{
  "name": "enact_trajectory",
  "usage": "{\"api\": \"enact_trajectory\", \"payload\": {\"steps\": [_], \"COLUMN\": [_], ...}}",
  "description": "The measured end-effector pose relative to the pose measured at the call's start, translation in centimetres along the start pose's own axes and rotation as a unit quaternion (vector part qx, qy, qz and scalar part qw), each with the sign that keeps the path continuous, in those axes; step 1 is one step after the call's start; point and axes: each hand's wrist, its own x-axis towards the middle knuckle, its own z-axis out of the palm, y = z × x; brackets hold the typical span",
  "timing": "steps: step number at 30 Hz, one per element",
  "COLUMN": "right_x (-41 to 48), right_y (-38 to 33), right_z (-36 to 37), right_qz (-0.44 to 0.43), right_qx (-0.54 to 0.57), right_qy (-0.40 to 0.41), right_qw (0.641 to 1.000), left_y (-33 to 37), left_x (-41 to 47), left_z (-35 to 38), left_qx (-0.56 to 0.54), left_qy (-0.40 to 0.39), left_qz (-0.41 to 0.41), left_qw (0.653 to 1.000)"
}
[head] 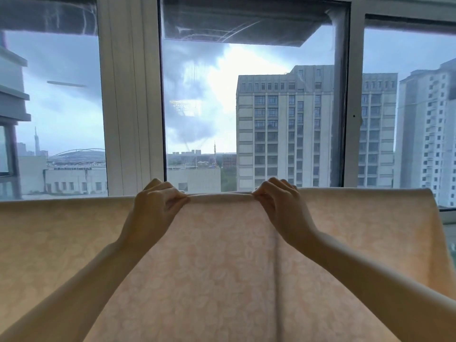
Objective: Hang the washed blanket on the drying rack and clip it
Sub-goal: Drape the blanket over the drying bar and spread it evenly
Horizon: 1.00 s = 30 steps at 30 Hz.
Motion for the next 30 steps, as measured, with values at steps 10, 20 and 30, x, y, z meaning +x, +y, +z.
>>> {"api": "enact_trajectory", "payload": {"steps": [10,20,30], "right_x": [-1.2,-3.5,-5.5], "right_y": [0.3,-0.2,-0.9], "right_z": [-0.7,-1.9,-2.6], "right_qz": [-0.058,-0.068,-0.074], "right_qx": [-0.021,-0.052,-0.077], "right_qy": [-0.035,-0.047,-0.061], "right_qw": [0.997,0.995,0.992], "left_y": [-0.5,1.1,2.3], "left_x": [-2.3,-4.8,-6.3], "left_z": [0.7,1.6,0.8], "left_qx": [0.115,0.121,0.123], "left_qy": [0.038,-0.006,-0.042], "left_qz": [0.114,0.095,0.099], "left_qw": [0.986,0.988,0.987]}}
